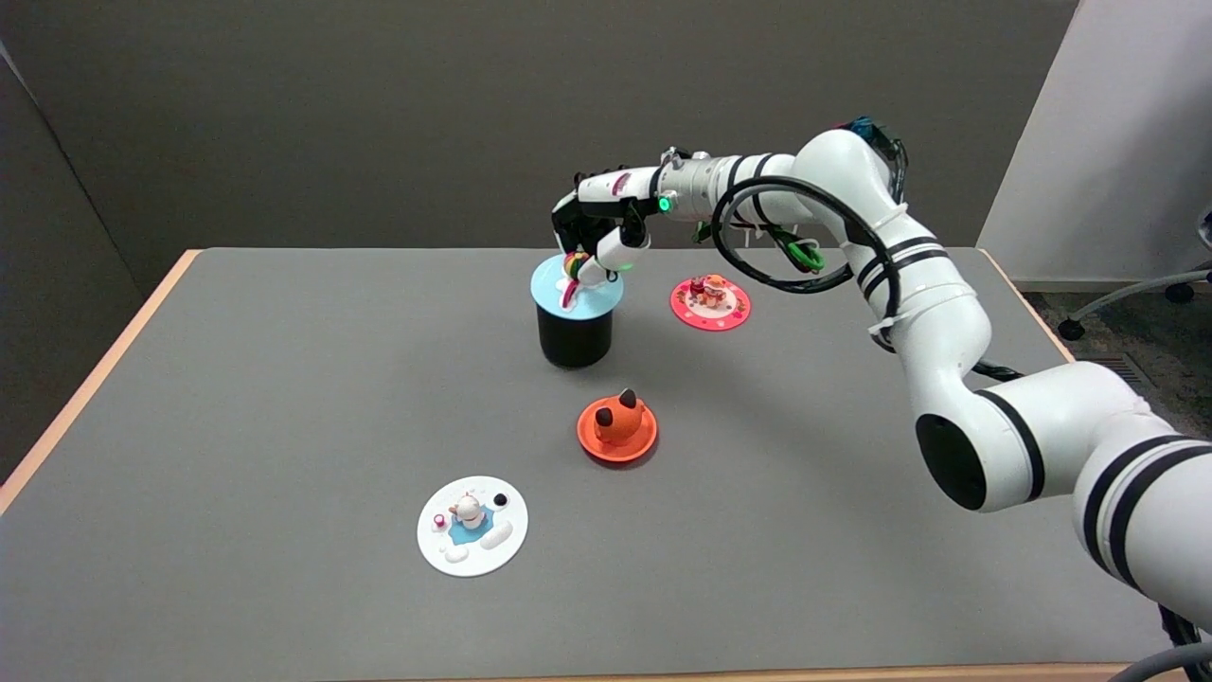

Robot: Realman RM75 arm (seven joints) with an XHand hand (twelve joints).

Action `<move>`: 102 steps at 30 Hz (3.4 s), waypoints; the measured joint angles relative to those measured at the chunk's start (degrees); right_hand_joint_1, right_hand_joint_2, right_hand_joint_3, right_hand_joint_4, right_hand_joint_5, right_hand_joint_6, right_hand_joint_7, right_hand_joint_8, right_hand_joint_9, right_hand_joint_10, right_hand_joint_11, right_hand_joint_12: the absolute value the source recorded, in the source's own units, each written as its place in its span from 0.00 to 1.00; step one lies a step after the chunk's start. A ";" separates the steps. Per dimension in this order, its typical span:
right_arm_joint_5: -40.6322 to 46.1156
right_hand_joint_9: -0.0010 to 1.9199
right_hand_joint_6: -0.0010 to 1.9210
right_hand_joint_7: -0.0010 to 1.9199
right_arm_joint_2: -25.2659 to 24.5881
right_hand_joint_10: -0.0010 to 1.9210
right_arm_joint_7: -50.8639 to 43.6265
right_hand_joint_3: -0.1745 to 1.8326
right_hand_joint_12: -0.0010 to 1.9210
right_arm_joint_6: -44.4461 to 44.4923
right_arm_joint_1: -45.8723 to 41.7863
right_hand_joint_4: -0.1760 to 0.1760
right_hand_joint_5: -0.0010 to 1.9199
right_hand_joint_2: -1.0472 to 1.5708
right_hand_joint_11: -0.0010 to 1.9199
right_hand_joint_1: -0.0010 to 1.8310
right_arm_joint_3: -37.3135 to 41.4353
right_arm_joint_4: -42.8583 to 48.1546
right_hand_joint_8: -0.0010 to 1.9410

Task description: Place the cup lid with blue sky onto the cup.

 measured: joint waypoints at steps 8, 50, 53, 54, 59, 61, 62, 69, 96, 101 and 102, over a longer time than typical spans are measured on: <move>0.03 0.24 0.95 0.35 -0.24 0.68 0.03 0.20 0.86 0.00 -0.06 0.28 0.26 0.87 0.13 0.60 0.03 -0.01 0.73; 0.65 0.26 0.75 0.40 -0.10 0.65 0.06 0.16 0.85 0.43 -0.72 0.56 0.35 0.86 0.12 0.62 0.18 -0.01 0.69; 0.68 0.26 0.70 0.41 -0.09 0.64 0.06 0.15 0.85 0.46 -0.79 0.50 0.36 0.85 0.13 0.63 0.25 -0.13 0.71; 0.69 0.26 0.45 0.40 -0.08 0.63 0.05 0.18 0.83 0.48 -0.83 0.28 0.38 0.83 0.13 0.69 0.29 -0.19 0.70; 0.83 0.26 0.25 0.40 -0.07 0.62 0.06 0.26 0.81 0.63 -0.99 0.11 0.41 0.81 0.14 0.69 0.50 -0.60 0.61; 0.83 0.25 0.21 0.41 -0.06 0.63 0.05 0.48 0.80 0.64 -1.09 0.12 0.41 0.75 0.13 0.59 0.54 -0.77 0.34; 0.83 0.25 0.21 0.41 -0.06 0.63 0.05 0.48 0.80 0.64 -1.11 0.12 0.42 0.75 0.13 0.59 0.57 -0.84 0.34; 0.86 0.25 0.20 0.42 -0.04 0.62 0.05 0.48 0.80 0.64 -1.35 0.12 0.42 0.75 0.13 0.59 0.73 -1.41 0.33; 2.48 0.35 0.10 0.30 0.38 0.12 -0.21 0.68 0.75 1.40 -2.29 0.12 0.34 0.69 0.14 0.55 1.36 -4.78 0.08; 3.66 0.35 0.10 0.32 0.75 0.12 -0.34 0.67 0.74 3.15 -2.77 0.12 0.34 0.70 0.14 0.54 1.45 -6.76 0.08; 3.91 0.35 0.10 0.32 0.87 0.12 -0.41 0.67 0.74 3.49 -2.96 0.11 0.34 0.70 0.14 0.54 1.46 -7.42 0.08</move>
